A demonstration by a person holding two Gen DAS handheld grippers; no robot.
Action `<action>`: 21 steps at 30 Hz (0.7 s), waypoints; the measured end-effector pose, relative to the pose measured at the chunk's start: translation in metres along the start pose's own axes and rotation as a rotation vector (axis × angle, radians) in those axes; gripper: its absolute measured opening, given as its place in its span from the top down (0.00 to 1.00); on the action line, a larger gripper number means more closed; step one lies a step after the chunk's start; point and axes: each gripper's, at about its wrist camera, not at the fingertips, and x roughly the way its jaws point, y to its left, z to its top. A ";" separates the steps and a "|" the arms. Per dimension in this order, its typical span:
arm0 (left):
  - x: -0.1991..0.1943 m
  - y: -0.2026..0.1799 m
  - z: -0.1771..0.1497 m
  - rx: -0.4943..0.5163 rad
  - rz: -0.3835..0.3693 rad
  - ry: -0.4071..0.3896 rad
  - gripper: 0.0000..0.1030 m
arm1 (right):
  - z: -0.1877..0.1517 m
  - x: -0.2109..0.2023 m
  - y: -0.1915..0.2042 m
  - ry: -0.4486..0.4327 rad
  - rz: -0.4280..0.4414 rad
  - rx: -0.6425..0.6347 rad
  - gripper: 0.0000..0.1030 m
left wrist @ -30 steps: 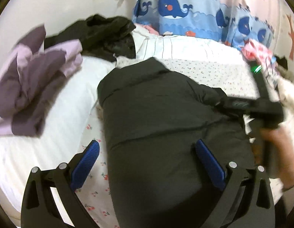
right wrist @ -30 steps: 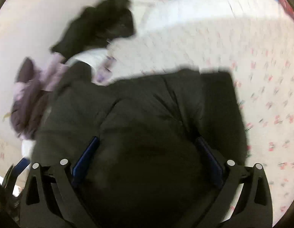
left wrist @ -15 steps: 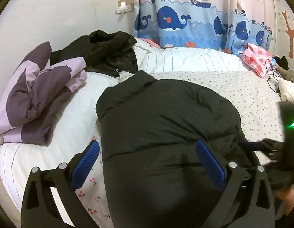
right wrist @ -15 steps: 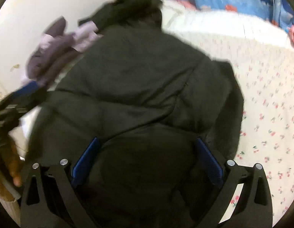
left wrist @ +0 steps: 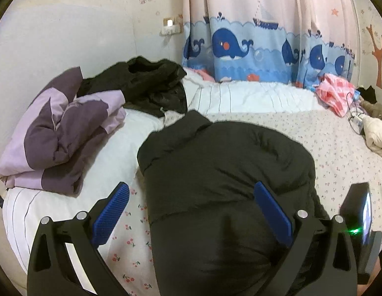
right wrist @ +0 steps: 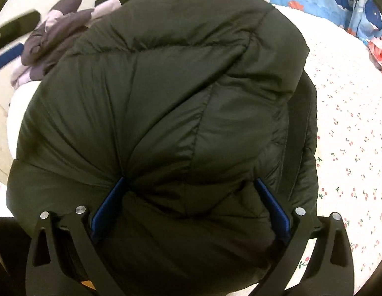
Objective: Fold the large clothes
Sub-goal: 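Hold the bundle with the left tool while the right tool tucks its edge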
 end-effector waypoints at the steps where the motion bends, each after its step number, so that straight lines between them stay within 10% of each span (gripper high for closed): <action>1: -0.002 0.000 0.000 0.002 0.009 -0.016 0.06 | 0.001 0.001 0.000 0.025 -0.003 0.002 0.07; 4: -0.002 0.001 0.003 -0.017 0.029 -0.029 0.06 | 0.020 -0.014 -0.002 0.110 0.017 0.010 0.07; 9: 0.001 -0.004 0.001 -0.002 0.054 -0.037 0.06 | 0.060 -0.078 -0.019 -0.134 0.091 0.033 0.07; 14: 0.006 -0.002 0.004 -0.020 0.034 -0.029 0.06 | 0.128 -0.058 -0.025 -0.212 0.049 0.025 0.07; 21: 0.006 -0.004 0.006 -0.018 0.027 -0.033 0.06 | 0.140 0.070 -0.065 0.052 0.115 0.146 0.06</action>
